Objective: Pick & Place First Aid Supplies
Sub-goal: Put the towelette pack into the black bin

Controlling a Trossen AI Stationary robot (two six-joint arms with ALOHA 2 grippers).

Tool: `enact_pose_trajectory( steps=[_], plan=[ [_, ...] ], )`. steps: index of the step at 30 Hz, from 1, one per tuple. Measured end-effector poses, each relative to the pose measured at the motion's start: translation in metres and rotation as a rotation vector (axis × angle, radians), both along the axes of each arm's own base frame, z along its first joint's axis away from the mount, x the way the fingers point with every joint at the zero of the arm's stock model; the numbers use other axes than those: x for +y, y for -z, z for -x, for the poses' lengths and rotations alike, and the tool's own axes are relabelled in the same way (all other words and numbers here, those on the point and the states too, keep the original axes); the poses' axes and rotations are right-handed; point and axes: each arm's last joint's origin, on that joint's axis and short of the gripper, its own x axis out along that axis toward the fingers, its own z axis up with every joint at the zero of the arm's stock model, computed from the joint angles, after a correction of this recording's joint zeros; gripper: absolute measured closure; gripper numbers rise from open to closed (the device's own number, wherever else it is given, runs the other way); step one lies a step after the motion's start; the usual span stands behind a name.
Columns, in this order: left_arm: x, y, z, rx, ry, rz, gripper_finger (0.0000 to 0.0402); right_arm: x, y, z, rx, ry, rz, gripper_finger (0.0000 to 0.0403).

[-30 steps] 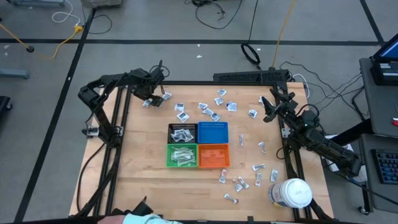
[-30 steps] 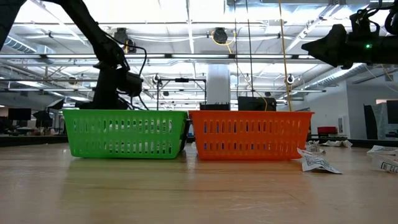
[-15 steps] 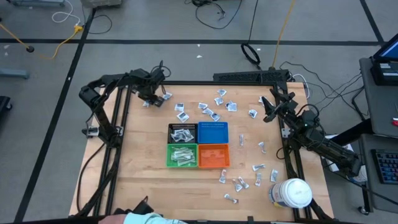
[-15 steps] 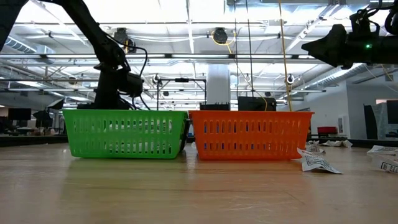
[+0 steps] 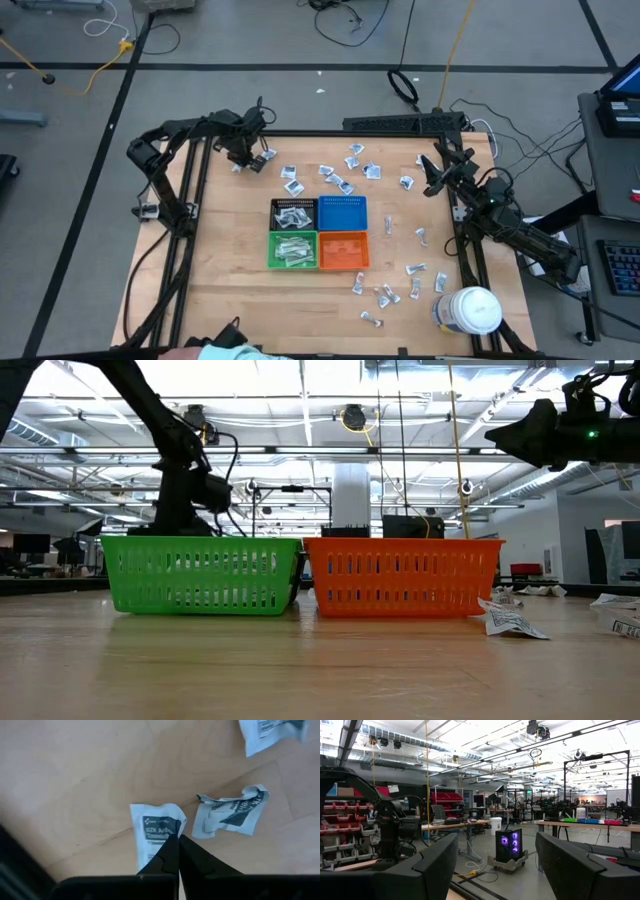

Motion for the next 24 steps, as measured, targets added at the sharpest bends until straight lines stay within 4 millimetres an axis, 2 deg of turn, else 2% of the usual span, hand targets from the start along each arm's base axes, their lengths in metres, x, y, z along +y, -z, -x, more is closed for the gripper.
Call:
enact_pose_trajectory(
  steps=[6, 13, 21, 24],
  plan=[
    [-0.007, -0.032, -0.003, -0.010, 0.021, -0.079, 0.0400, 0.000, 0.000, 0.000, 0.000, 0.000, 0.000, 0.0140],
    [-0.020, -0.065, 0.004, -0.019, 0.021, -0.120, 0.0401, 0.000, 0.000, 0.000, 0.000, 0.000, 0.000, 0.0140],
    [-0.034, -0.088, 0.017, -0.030, 0.013, -0.150, 0.0401, 0.000, 0.000, 0.000, 0.000, 0.000, 0.000, 0.0140],
    [-0.037, -0.092, 0.016, -0.033, 0.030, -0.168, 0.0401, 0.000, 0.000, 0.000, 0.000, 0.000, 0.000, 0.0140]
  ],
)
